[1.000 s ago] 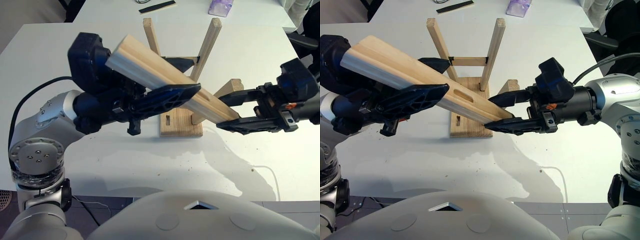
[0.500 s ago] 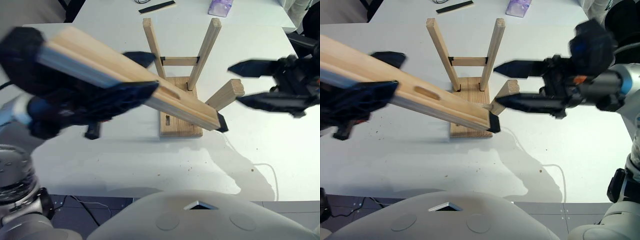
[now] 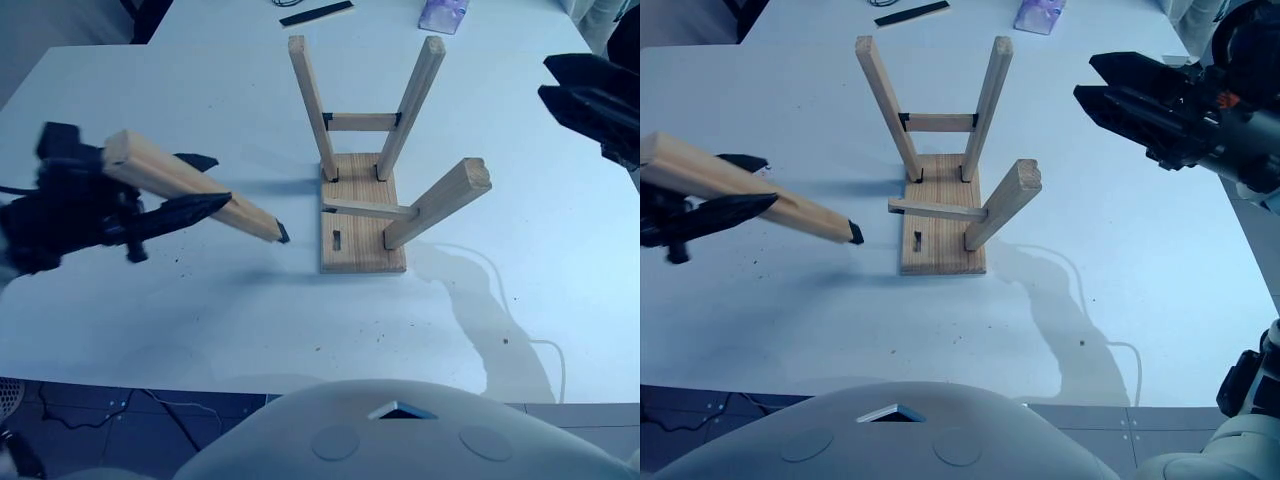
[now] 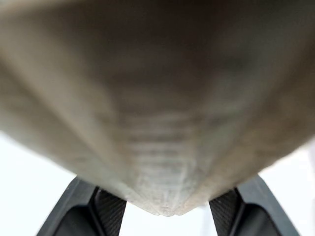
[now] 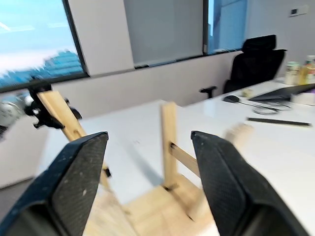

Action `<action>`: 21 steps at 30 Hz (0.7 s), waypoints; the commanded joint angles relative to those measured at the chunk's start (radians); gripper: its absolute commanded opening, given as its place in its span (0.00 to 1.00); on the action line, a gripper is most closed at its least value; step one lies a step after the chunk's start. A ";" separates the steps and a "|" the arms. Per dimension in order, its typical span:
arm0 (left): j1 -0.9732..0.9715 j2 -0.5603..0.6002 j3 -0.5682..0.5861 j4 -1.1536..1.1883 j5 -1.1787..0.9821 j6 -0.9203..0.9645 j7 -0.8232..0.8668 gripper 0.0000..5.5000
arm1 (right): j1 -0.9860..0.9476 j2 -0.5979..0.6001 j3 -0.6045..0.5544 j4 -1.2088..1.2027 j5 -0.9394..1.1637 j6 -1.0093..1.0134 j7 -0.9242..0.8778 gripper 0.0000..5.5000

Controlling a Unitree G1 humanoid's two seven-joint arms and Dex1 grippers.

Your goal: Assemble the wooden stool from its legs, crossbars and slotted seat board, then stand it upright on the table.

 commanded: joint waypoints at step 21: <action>-0.038 -0.164 -0.382 0.076 0.286 -0.265 -0.090 0.37 | 0.039 0.079 0.119 -0.020 -0.218 -0.107 0.094 0.57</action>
